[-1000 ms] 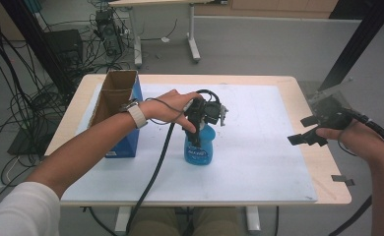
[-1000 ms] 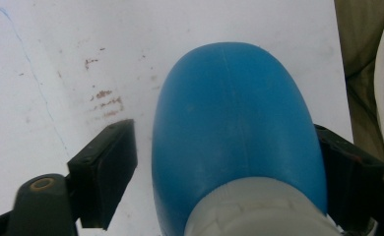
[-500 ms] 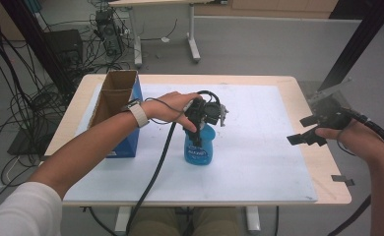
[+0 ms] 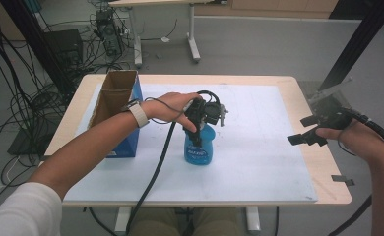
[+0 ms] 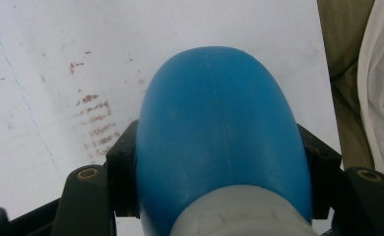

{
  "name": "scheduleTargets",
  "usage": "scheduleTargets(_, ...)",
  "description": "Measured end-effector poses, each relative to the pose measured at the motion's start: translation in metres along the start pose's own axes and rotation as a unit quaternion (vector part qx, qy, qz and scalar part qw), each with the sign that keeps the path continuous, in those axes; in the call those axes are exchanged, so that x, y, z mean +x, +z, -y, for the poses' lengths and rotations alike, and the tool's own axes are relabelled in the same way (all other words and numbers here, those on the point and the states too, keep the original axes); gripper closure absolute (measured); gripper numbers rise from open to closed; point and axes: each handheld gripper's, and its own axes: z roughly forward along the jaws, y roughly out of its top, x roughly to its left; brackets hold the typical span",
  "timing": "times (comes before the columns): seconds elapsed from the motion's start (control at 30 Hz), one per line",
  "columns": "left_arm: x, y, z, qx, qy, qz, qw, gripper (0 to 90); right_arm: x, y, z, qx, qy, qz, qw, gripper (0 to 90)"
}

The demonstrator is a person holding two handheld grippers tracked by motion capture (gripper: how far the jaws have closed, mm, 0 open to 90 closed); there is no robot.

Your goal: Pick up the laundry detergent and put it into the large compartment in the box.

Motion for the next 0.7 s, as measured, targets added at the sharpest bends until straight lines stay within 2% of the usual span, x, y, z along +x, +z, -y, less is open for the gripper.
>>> scheduleTargets(0.7, -0.0001, 0.0000, 0.0013, -0.003, -0.004, 0.000, 1.0000, 36.6, 0.0012, -0.0015, 0.0001, 0.000, -0.001, 0.002, 1.0000, 9.7)
